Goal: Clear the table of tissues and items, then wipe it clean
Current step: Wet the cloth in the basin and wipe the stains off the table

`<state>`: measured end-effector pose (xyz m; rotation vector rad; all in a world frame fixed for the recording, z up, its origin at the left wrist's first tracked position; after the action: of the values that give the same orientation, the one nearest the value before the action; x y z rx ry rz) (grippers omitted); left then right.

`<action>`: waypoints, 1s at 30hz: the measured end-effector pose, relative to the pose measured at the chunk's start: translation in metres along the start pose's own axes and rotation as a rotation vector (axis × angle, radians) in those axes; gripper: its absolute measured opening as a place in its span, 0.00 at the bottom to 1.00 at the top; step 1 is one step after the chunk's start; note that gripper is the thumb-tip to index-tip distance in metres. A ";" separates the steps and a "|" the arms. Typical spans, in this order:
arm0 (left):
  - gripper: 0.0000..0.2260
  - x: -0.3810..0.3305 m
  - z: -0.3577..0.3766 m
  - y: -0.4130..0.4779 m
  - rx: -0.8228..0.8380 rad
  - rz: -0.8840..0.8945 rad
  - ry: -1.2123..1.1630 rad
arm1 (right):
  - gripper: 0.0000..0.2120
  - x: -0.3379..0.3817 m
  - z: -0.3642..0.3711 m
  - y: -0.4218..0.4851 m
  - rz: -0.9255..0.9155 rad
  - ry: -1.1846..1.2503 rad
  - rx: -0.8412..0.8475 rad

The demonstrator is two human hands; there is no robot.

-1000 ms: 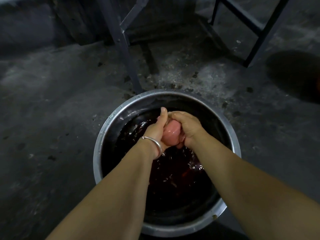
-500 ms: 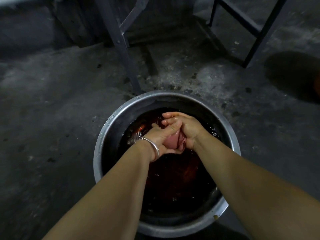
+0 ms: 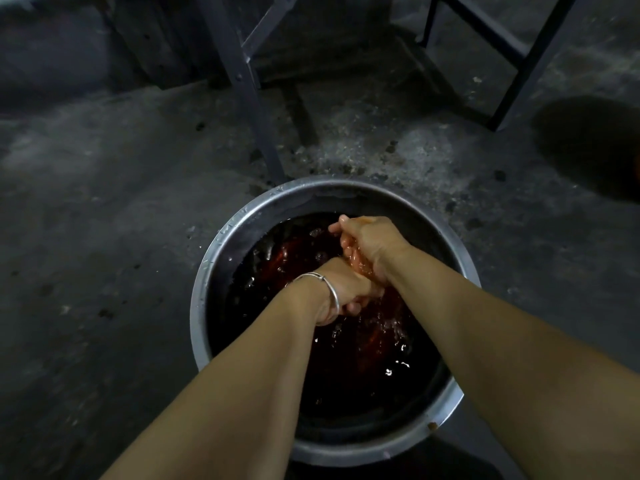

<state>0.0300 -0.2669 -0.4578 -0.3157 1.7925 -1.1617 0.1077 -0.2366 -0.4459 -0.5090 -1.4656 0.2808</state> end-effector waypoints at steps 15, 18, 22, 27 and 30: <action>0.14 -0.001 -0.007 -0.005 -0.500 0.050 0.468 | 0.14 -0.015 0.008 0.002 0.164 0.265 -0.240; 0.03 -0.001 -0.009 -0.007 -0.107 -0.030 0.048 | 0.19 -0.010 0.002 0.002 0.149 0.280 0.129; 0.03 -0.006 -0.003 -0.024 0.276 -0.113 -0.202 | 0.14 -0.006 0.000 -0.004 0.079 0.578 0.334; 0.04 -0.006 -0.009 -0.023 0.302 -0.125 -0.210 | 0.09 0.007 0.008 -0.005 -0.019 0.596 0.338; 0.07 -0.004 -0.002 -0.012 0.109 -0.085 -0.201 | 0.10 0.006 0.007 0.004 0.005 0.347 0.141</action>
<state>0.0274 -0.2698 -0.4456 -0.4325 1.5473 -1.2374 0.1024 -0.2286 -0.4423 -0.4230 -1.0995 0.2824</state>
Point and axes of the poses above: each hand's wrist, its own y-axis towards the middle knuckle, its own z-axis out of the palm, x = y × z, the point moved 4 cm from there along y, towards the middle knuckle, and after that the axes turned 8 degrees about -z, right-handed, at the moved point
